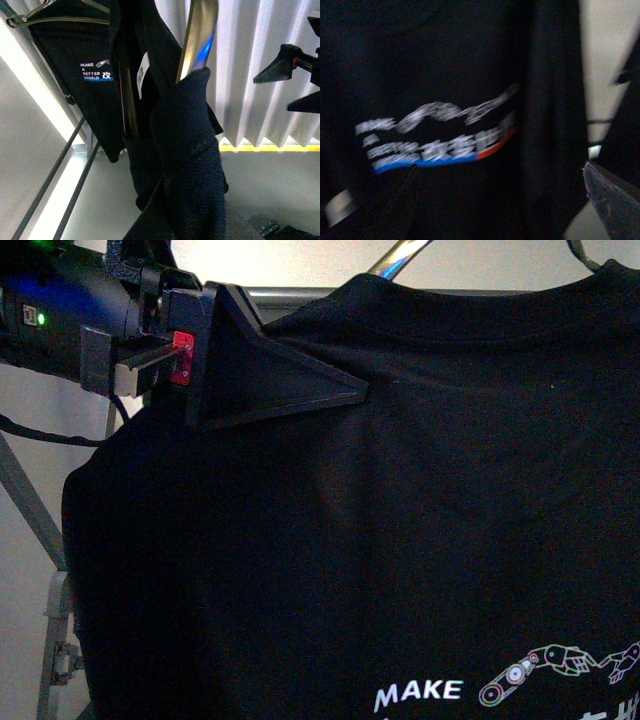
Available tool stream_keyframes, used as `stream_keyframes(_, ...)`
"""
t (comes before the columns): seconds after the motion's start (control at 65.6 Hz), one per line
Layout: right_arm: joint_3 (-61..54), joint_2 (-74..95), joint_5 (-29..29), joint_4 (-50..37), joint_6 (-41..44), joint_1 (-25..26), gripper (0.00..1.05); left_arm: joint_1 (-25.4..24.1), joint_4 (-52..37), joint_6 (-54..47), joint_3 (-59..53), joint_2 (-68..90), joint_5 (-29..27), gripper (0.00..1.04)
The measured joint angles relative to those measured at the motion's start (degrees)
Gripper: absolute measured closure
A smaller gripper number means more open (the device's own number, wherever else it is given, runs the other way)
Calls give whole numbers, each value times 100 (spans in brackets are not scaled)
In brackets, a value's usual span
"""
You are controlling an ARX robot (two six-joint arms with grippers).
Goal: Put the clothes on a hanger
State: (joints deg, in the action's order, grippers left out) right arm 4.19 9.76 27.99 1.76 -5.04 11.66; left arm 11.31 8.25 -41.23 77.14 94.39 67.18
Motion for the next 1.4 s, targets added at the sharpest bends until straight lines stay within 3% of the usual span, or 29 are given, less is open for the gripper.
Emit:
stream_keyframes(0.015,109,295,800,-157,-107,328,7,0,-2,7,0,0,0,101)
stream_keyframes(0.046,232,588,1235,-356,-205,667,7,9,-2,7,0,0,2,101)
stream_keyframes(0.076,450,1027,2162,-708,-323,1169,7,20,-2,9,0,0,7,101)
stream_keyframes(0.198,1757,2846,4424,-1853,-92,2695,7,17,-2,11,-4,0,7,101)
stream_keyframes(0.274,2973,4159,4725,-1801,621,2896,7,-7,-2,24,-4,0,-7,101)
stream_keyframes(0.412,5622,5923,4070,839,3368,2295,7,-2,-2,35,-9,0,-13,101)
stream_keyframes(0.503,6701,6363,3569,2009,5263,1692,7,7,-2,44,-9,0,-13,101)
stream_keyframes(0.61,7318,6636,2850,2203,6920,1032,7,7,-2,48,-11,0,-13,101)
stream_keyframes(0.762,7919,7034,2120,2603,8369,332,7,-7,-2,50,-11,0,-15,101)
stream_keyframes(1.006,8662,7844,1123,3270,9628,-201,7,-2,-2,55,-11,0,-33,101)
stream_keyframes(1.296,9079,8354,990,2951,9475,-623,7,-4,-2,57,-11,0,-35,101)
stream_keyframes(1.403,9101,8402,876,2935,9364,-691,22,-4,-2,63,-11,0,-35,101)
